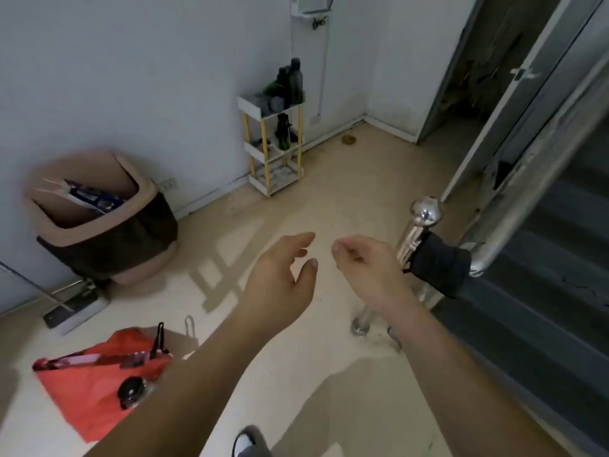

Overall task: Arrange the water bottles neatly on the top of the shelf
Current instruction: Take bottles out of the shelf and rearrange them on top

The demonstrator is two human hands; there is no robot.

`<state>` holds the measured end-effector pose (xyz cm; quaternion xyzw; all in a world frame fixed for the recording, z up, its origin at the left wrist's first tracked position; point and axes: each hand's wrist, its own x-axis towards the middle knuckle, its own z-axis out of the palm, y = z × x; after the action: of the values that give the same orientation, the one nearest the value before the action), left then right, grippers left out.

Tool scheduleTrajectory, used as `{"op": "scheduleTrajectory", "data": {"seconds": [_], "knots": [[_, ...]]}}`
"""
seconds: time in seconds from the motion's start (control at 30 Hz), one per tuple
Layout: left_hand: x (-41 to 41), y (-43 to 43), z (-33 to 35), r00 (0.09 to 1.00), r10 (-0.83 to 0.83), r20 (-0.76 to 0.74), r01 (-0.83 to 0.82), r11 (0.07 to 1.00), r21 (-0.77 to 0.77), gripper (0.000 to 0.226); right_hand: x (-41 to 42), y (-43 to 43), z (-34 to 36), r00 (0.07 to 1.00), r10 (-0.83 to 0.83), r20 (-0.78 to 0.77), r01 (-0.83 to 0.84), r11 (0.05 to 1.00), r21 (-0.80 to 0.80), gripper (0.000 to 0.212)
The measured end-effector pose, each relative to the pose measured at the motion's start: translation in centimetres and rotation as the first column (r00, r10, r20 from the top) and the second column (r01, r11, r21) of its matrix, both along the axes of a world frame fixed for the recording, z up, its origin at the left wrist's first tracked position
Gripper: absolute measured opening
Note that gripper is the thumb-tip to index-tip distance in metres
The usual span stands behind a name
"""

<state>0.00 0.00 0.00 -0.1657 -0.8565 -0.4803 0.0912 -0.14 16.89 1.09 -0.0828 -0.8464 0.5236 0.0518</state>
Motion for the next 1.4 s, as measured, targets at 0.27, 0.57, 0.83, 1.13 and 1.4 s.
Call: {"op": "scheduleTrajectory", "data": {"seconds": [0.27, 0.57, 0.83, 1.13, 1.4], "knots": [[-18.7, -4.2, -3.0, 0.983, 0.116, 0.14, -0.115, 0.993, -0.014, 0.037, -19.3, -3.9, -1.8, 0.988, -0.012, 0.152, 0.033, 0.99, -0.139, 0.022], [-39.8, -0.6, -1.1, 0.962, 0.047, 0.269, -0.066, 0.996, 0.064, 0.035, -38.8, -1.0, 2.2, 0.966, -0.171, 0.195, 0.215, 0.949, -0.232, 0.017], [-58.7, 4.7, -3.3, 0.91, 0.058, 0.41, -0.11, 0.988, 0.105, 0.032, -56.8, 3.8, -1.1, 0.941, -0.207, 0.269, 0.284, 0.913, -0.292, 0.017], [-79.2, 3.7, -3.4, 0.845, 0.25, 0.473, -0.303, 0.952, 0.036, 0.032, -81.5, 2.9, -2.9, 0.93, 0.001, 0.367, 0.142, 0.921, -0.364, 0.019], [-100.7, 1.7, -6.7, 0.799, 0.234, 0.554, -0.326, 0.943, 0.072, 0.032, -103.2, 0.6, -4.7, 0.918, -0.001, 0.397, 0.156, 0.92, -0.36, 0.021]]}}
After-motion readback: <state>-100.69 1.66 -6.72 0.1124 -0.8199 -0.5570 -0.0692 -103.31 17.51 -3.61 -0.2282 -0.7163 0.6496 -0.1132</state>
